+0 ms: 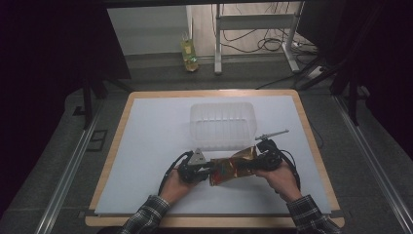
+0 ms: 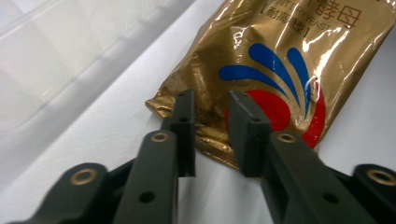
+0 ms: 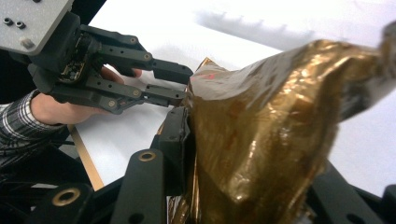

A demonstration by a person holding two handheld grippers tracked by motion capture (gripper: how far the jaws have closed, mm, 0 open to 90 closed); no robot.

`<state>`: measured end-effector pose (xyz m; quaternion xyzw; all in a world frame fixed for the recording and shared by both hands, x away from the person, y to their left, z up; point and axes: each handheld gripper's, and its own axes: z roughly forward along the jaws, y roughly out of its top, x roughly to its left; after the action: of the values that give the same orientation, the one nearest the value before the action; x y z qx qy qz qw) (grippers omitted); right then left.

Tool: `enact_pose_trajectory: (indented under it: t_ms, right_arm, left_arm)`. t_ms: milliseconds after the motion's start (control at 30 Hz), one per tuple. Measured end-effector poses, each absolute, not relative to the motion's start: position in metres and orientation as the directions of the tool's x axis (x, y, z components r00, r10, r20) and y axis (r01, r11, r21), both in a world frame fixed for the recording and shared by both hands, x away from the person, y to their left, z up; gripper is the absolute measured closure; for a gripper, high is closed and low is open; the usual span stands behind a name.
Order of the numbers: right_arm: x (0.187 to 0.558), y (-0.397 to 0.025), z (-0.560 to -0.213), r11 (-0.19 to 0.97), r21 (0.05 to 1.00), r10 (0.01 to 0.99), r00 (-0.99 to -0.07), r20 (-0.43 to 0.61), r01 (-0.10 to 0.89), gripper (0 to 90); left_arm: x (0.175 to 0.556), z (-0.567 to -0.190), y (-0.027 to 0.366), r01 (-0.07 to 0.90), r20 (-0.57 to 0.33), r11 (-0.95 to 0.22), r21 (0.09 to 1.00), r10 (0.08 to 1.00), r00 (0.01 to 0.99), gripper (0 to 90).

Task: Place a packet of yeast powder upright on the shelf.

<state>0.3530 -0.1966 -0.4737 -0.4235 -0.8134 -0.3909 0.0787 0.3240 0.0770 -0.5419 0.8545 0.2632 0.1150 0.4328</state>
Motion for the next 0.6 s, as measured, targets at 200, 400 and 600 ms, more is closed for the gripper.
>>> enact_pose_trajectory:
  t_ms: [200, 400, 600]
  right_arm:
    - [0.354, -0.202, -0.465, 0.341, 0.578, 0.649, -0.631, 0.426, 0.741, 63.6]
    - [0.355, -0.211, -0.455, 0.334, 0.587, 0.664, -0.626, 0.409, 0.738, 64.0]
    - [0.358, -0.217, -0.447, 0.326, 0.592, 0.676, -0.62, 0.399, 0.737, 64.2]
  left_arm:
    - [0.326, -0.542, 0.08, 0.37, -0.058, -0.456, 0.81, 0.564, 0.824, 60.1]
    - [0.324, -0.541, 0.08, 0.355, -0.043, -0.466, 0.81, 0.557, 0.83, 53.6]
    - [0.319, -0.538, 0.083, 0.34, -0.004, -0.502, 0.795, 0.558, 0.83, 48.1]
